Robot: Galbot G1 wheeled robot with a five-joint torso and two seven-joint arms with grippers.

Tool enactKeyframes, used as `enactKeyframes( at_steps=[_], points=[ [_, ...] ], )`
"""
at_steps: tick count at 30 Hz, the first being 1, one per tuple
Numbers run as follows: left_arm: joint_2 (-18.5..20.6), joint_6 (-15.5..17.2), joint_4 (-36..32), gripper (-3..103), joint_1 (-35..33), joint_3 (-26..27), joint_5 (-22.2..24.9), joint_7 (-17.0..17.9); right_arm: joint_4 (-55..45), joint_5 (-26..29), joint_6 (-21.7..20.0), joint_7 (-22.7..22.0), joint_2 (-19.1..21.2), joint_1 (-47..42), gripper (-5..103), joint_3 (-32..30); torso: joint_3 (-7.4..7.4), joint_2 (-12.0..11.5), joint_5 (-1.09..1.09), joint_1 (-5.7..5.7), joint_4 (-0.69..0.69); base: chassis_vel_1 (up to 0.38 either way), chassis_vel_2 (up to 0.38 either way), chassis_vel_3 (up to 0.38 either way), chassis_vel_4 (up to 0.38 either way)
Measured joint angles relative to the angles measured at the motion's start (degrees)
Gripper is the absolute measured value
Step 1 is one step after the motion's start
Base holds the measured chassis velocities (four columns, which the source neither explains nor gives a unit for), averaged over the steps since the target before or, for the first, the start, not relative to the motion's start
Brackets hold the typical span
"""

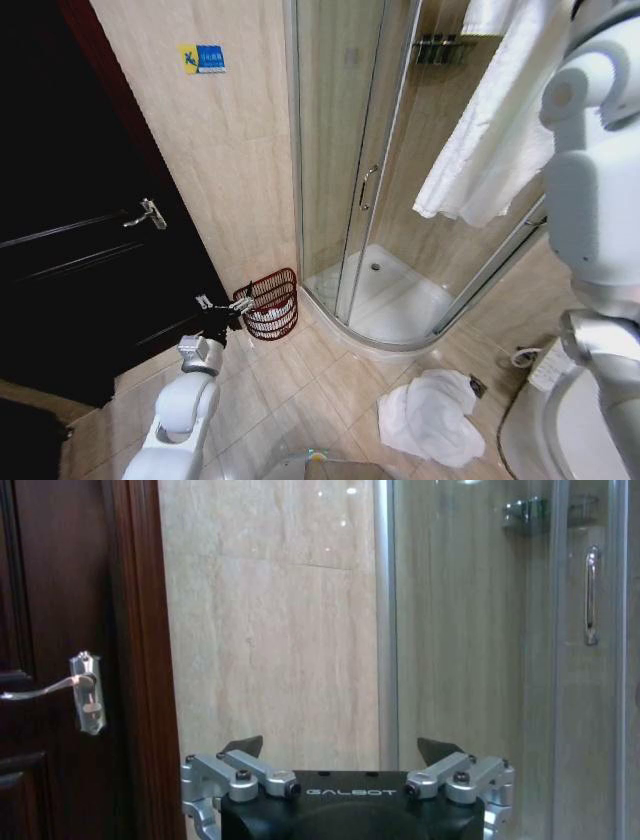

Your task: Discard the used towel into the hamper.

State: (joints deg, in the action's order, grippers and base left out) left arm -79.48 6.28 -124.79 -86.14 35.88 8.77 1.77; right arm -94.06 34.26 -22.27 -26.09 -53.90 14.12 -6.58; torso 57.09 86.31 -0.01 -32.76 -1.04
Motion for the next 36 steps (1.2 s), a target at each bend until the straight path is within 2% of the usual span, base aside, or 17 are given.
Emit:
enactKeyframes(
  at_steps=[3, 5, 6, 8, 9, 12, 14, 17, 18, 21, 23, 27, 28, 30, 36],
  points=[
    [0.0, 0.0, 0.0, 100, 0.0, 0.0, 0.0, 0.0, 0.6, 0.3, 0.0, 0.0, -0.1, 0.6, 99, 0.6, 0.0, 0.0, 0.0, 0.0, 0.0, 0.0, 0.0, 0.0, 0.0],
    [0.0, 0.0, 0.0, 100, 0.0, 0.0, 0.0, 0.0, 1.7, 0.4, 0.4, 0.2, -0.2, 1.3, 91, 1.0, 0.0, 0.0, 0.01, 0.0, 0.0, 0.0, 0.0, 0.0, 0.0],
    [0.0, 0.0, 0.0, 100, 0.0, 0.0, 0.0, 0.0, 1.7, 0.4, 0.4, 0.2, -0.2, 1.3, 91, 1.0, 0.0, 0.0, 0.01, 0.0, 0.0, 0.0, 0.0, 0.0, 0.0],
    [0.0, 0.0, 0.0, 100, 0.0, 0.0, 0.0, 0.0, 2.3, 0.4, 1.1, 0.4, -0.2, 1.5, 80, 1.3, 0.0, 0.0, 0.01, 0.0, 0.0, 0.0, 0.0, 0.0, 0.0],
    [0.0, 0.0, 0.0, 100, 0.0, 0.0, 0.0, 0.0, 2.3, 0.4, 1.1, 0.4, -0.2, 1.5, 80, 1.3, 0.0, 0.0, 0.01, 0.0, 0.0, 0.0, 0.0, 0.0, 0.0],
    [0.0, 0.0, 0.0, 100, 0.0, 0.0, 0.0, 0.0, 2.2, 0.5, 1.3, 0.4, -0.1, 1.5, 64, 1.4, 0.0, 0.0, 0.01, 0.0, 0.0, 0.0, 0.0, 0.0, 0.0],
    [0.0, 0.0, 0.0, 100, 0.0, 0.0, 0.0, 0.0, 2.0, 0.5, 1.3, 0.4, 0.0, 1.5, 64, 1.5, 0.0, 0.0, 0.01, 0.0, 0.0, 0.0, 0.0, 0.0, 0.0],
    [0.0, 0.0, 0.0, 100, 0.0, 0.0, 0.0, 0.0, 1.4, 0.8, 1.3, 0.3, 0.1, 1.0, 48, 1.7, 0.0, 0.0, 0.01, 0.0, 0.0, 0.0, 0.0, 0.0, 0.0],
    [0.0, 0.0, 0.0, 100, 0.0, 0.0, 0.0, 0.0, 1.4, 0.8, 1.3, 0.3, 0.1, 1.0, 48, 1.7, 0.0, 0.0, 0.01, 0.0, 0.0, 0.0, 0.0, 0.0, 0.0],
    [0.0, 0.0, 0.0, 100, 0.0, 0.0, 0.0, 0.0, 1.0, 1.1, 1.3, 0.1, 0.2, 0.6, 32, 1.7, 0.0, 0.0, 0.01, 0.0, 0.0, 0.0, 0.0, 0.0, 0.0],
    [0.0, 0.0, 0.0, 100, 0.0, 0.0, 0.0, 0.0, 0.9, 1.1, 1.3, 0.1, 0.3, 0.5, 32, 1.7, 0.0, 0.0, 0.01, 0.0, 0.0, 0.0, 0.0, 0.0, 0.0],
    [0.0, 0.0, 0.0, 100, 0.0, 0.0, 0.0, 0.0, 0.2, 1.4, 1.3, 0.1, 0.8, -0.2, 10, 1.4, 0.0, 0.0, 0.0, 0.0, 0.0, 0.0, 0.0, 0.0, 0.0],
    [0.0, 0.0, 0.0, 100, 0.0, 0.0, 0.0, 0.0, 0.2, 1.4, 1.3, 0.1, 0.8, -0.2, 10, 1.4, 0.0, 0.0, 0.0, 0.0, 0.0, 0.0, 0.0, 0.0, 0.0],
    [0.0, 0.0, 0.0, 100, 0.0, 0.0, 0.0, 0.0, -0.5, 1.8, 1.3, 0.1, 1.1, -1.0, 2, 0.9, 0.0, 0.0, 0.0, 0.01, 0.0, 0.0, 0.0, 0.0, 0.0],
    [0.0, 0.0, 0.0, 100, 0.0, 0.0, 0.0, 0.0, -3.2, 2.4, 1.3, 0.2, 2.7, -4.1, 2, -0.2, -0.01, 0.0, 0.0, 0.01, 0.0, 0.0, 0.0, 0.0, 0.0]
  ],
)
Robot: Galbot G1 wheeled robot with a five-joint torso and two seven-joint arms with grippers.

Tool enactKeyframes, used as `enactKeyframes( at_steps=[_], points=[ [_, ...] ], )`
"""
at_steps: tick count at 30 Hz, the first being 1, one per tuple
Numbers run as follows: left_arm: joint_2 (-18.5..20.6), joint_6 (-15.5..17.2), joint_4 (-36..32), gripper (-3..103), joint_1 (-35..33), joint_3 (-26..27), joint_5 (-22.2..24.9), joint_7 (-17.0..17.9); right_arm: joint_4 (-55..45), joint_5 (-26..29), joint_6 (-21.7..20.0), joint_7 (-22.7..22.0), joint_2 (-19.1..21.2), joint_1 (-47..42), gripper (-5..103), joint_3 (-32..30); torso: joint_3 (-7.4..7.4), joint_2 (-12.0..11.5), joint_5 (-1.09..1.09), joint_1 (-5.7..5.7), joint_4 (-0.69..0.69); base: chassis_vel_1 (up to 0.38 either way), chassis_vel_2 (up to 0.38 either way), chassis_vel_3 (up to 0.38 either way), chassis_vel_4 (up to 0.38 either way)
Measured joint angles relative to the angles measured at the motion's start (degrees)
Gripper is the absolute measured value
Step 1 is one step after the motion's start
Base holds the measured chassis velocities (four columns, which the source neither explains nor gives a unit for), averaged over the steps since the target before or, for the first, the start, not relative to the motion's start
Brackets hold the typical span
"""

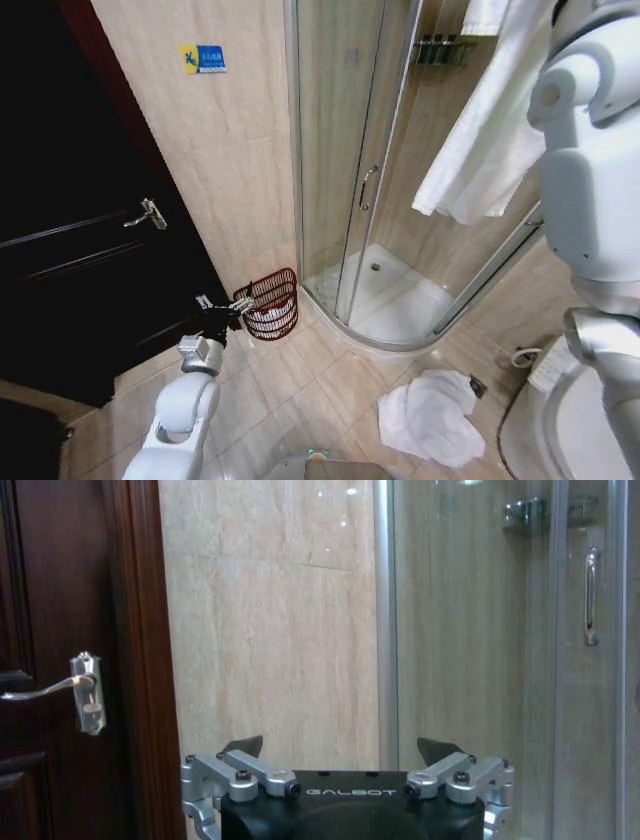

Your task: Discard the used towel into the hamper.

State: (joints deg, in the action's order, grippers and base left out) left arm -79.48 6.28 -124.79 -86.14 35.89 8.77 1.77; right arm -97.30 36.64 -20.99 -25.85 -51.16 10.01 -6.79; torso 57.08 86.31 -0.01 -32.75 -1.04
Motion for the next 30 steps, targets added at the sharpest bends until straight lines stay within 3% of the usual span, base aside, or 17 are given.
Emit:
enactKeyframes(
  at_steps=[6, 15, 20, 23, 30],
  points=[
    [0.0, 0.0, 0.0, 100, 0.0, 0.0, 0.0, 0.0, -3.0, 0.5, -0.1, 0.3, 1.5, -4.8, 2, -2.1, 0.0, 0.0, 0.0, 0.0, 0.0, 0.0, 0.0, 0.0, 0.0],
    [0.0, 0.0, 0.0, 100, 0.0, 0.0, 0.0, 0.0, -11.6, 2.2, -0.3, 1.2, 5.2, -19.2, 2, -8.3, 0.0, 0.0, 0.02, 0.0, -0.01, 0.0, 0.0, 0.0, 0.0],
    [0.0, 0.0, 0.0, 100, 0.0, 0.0, 0.0, 0.0, -16.9, 2.7, 0.1, 2.5, 7.5, -31.2, 2, -16.2, 0.0, 0.0, 0.02, 0.0, 0.0, 0.0, 0.0, 0.0, 0.0],
    [0.0, 0.0, 0.0, 100, 0.0, 0.0, 0.0, 0.0, -21.7, 2.7, 1.2, 3.1, 8.5, -43.3, 2, -22.1, 0.0, 0.0, 0.02, 0.01, 0.02, 0.0, 0.0, 0.0, 0.0],
    [0.0, 0.0, 0.0, 100, 0.0, 0.0, 0.0, 0.0, -30.4, 1.0, 2.1, 3.1, 6.6, -60.0, 2, -26.7, 0.0, 0.0, 0.03, 0.01, 0.01, 0.0, 0.0, 0.0, 0.0]
  ],
)
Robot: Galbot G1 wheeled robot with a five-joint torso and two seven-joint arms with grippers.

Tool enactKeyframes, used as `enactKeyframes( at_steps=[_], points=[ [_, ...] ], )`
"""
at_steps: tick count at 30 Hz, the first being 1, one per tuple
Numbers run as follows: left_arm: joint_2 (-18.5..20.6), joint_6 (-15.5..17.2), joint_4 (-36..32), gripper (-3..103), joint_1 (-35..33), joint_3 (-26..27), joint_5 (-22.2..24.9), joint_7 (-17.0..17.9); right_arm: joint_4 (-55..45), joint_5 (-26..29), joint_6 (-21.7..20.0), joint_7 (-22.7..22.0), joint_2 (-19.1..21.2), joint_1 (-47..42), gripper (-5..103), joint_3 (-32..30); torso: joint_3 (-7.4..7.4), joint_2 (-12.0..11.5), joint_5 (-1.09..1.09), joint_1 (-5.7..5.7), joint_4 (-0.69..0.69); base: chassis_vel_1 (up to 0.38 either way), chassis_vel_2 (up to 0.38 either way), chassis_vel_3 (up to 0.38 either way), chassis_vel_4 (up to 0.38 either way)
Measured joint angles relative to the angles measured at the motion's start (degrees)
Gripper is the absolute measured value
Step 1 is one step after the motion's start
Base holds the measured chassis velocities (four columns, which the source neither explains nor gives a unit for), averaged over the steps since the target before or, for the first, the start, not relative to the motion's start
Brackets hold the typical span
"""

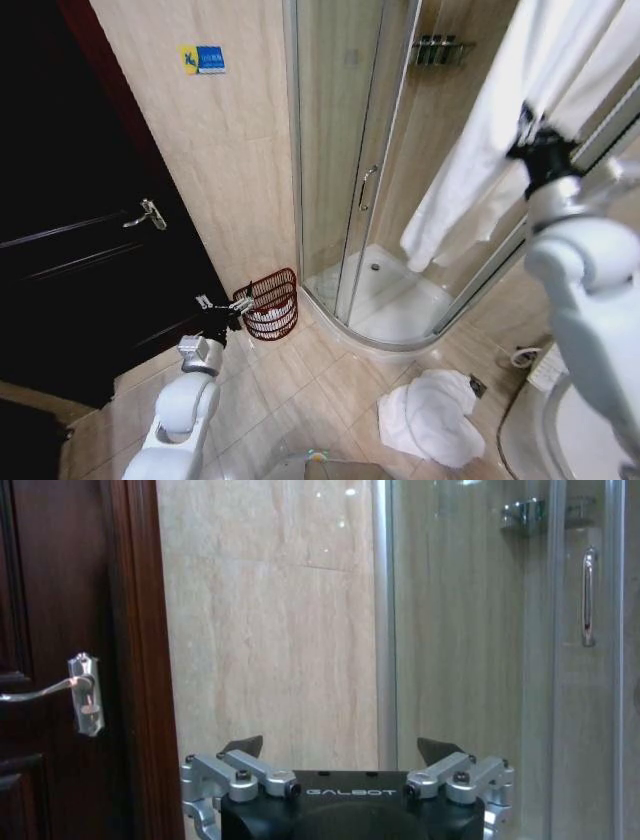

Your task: Discard the used towel into the hamper.

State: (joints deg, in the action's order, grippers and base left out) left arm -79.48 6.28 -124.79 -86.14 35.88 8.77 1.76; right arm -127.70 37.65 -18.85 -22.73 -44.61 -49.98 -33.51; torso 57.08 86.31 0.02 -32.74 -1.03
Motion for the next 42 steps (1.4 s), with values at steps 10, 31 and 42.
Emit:
enactKeyframes(
  at_steps=[10, 31, 42],
  points=[
    [0.0, 0.0, 0.0, 100, 0.0, 0.0, 0.0, 0.0, -6.6, -2.5, 1.0, -1.3, -7.2, -11.7, 2, -1.1, 0.0, 0.0, -0.02, -0.01, -0.02, 0.0, 0.0, 0.0, 0.0],
    [0.0, 0.0, 0.0, 100, 0.0, 0.0, 0.0, 0.0, -14.5, -22.4, 9.3, 5.8, -26.3, -32.0, 2, 0.9, 0.01, 0.0, 0.0, -0.01, -0.01, 0.0, 0.0, 0.0, 0.0],
    [0.0, 0.0, 0.0, 100, 0.0, 0.0, 0.0, 0.0, -15.7, -21.2, 8.8, 5.4, -24.2, -32.8, 2, -2.9, 0.01, 0.0, 0.01, -0.01, -0.01, 0.0, 0.0, 0.0, 0.0]
  ],
)
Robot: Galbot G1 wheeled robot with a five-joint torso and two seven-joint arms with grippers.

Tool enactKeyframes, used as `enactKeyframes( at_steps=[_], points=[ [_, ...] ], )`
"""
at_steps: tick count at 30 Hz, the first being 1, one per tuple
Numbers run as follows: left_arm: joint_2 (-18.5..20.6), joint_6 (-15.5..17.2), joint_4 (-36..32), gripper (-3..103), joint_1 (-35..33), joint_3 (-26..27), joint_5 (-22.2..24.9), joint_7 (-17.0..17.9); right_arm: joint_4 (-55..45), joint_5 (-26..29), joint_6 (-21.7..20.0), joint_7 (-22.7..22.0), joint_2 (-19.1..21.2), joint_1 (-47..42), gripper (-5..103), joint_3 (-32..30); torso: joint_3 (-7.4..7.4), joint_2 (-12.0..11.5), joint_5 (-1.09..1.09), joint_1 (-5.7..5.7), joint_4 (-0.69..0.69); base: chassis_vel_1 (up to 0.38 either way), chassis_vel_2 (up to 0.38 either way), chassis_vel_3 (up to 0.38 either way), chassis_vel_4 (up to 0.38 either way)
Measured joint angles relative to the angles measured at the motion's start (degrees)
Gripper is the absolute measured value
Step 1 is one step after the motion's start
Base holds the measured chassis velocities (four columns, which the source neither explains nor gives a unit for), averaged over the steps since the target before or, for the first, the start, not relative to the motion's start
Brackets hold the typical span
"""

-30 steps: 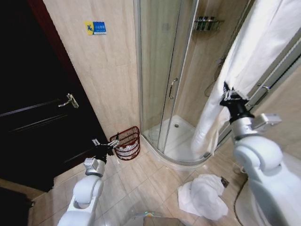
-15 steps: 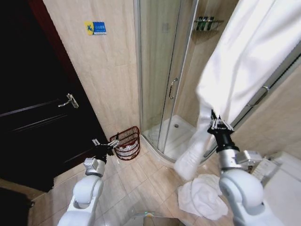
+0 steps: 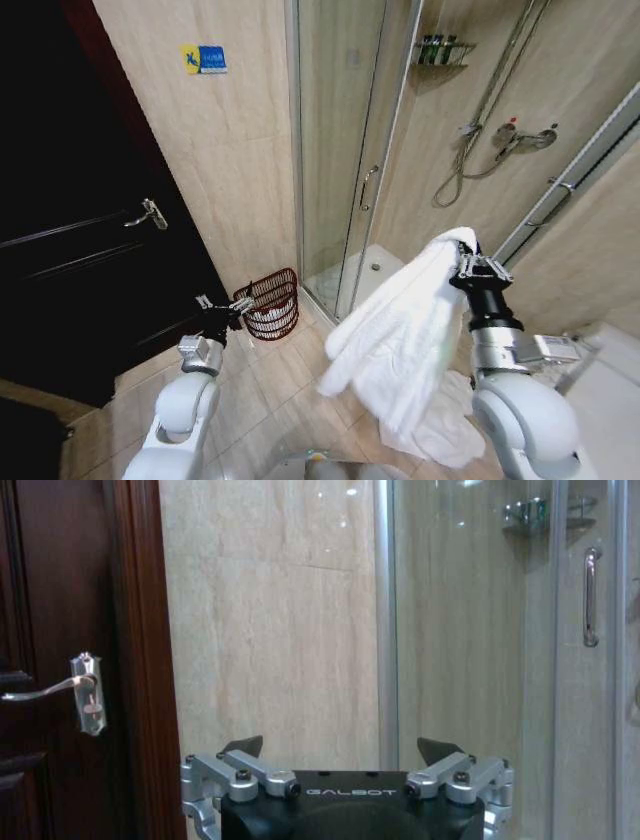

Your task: Discard the used towel into the hamper.

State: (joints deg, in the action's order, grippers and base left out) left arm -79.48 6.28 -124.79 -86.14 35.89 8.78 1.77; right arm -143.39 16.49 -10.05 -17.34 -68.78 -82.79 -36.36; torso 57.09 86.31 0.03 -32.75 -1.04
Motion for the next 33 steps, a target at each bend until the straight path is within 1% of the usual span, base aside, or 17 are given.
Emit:
enactKeyframes(
  at_steps=[2, 4, 9, 19, 27, 29, 31, 32, 33],
  points=[
    [0.0, 0.0, 0.0, 100, 0.0, 0.0, 0.0, 0.0, 0.0, 0.1, 0.0, -0.1, 0.1, 0.0, 2, -0.2, 0.0, 0.0, 0.0, 0.0, 0.0, 0.0, 0.0, 0.0, 0.0],
    [0.0, 0.0, 0.0, 100, 0.0, 0.0, 0.0, 0.0, 0.0, 0.1, 0.0, -0.1, 0.3, 0.0, 2, -0.4, -0.01, 0.0, -0.05, 0.0, 0.0, 0.0, 0.0, 0.0, 0.0],
    [0.0, 0.0, 0.0, 100, 0.0, 0.0, 0.0, 0.0, 0.0, 0.2, 0.0, -0.2, 0.3, -0.3, 2, -0.4, 0.0, 0.0, -0.03, 0.0, -0.01, 0.0, 0.0, 0.0, 0.0],
    [0.0, 0.0, 0.0, 100, 0.0, 0.0, 0.0, 0.0, 0.1, 0.3, 0.6, 0.5, -1.1, -1.8, 2, 0.4, 0.0, 0.0, -0.03, 0.0, 0.0, 0.0, 0.0, 0.0, 0.0],
    [0.0, 0.0, 0.0, 100, 0.0, 0.0, 0.0, 0.0, 0.1, 0.6, 0.9, -0.1, -0.8, -2.9, 2, 0.2, -0.01, 0.0, -0.03, 0.0, 0.0, 0.0, 0.0, 0.0, 0.0],
    [0.0, 0.0, 0.0, 100, 0.0, 0.0, 0.0, 0.0, 0.1, 0.9, 0.2, -0.2, -0.7, -3.2, 2, 0.2, -0.01, 0.0, -0.03, 0.0, 0.0, 0.0, 0.0, 0.0, 0.0],
    [0.0, 0.0, 0.0, 100, 0.0, 0.0, 0.0, 0.0, 0.1, 2.0, -1.6, -0.3, -0.5, -3.7, 2, 0.2, -0.01, 0.0, -0.03, 0.0, 0.0, 0.0, 0.0, 0.0, 0.0],
    [0.0, 0.0, 0.0, 100, 0.0, 0.0, 0.0, 0.0, 0.1, 2.0, -1.6, -0.3, -0.5, -3.7, 2, 0.2, -0.01, 0.0, -0.03, 0.0, 0.0, 0.0, 0.0, 0.0, 0.0],
    [0.0, 0.0, 0.0, 100, 0.0, 0.0, 0.0, 0.0, 0.1, 3.0, -3.4, -0.2, -0.4, -4.3, 2, 0.2, -0.01, 0.0, -0.03, 0.0, 0.0, 0.0, 0.0, 0.0, 0.0]
  ],
)
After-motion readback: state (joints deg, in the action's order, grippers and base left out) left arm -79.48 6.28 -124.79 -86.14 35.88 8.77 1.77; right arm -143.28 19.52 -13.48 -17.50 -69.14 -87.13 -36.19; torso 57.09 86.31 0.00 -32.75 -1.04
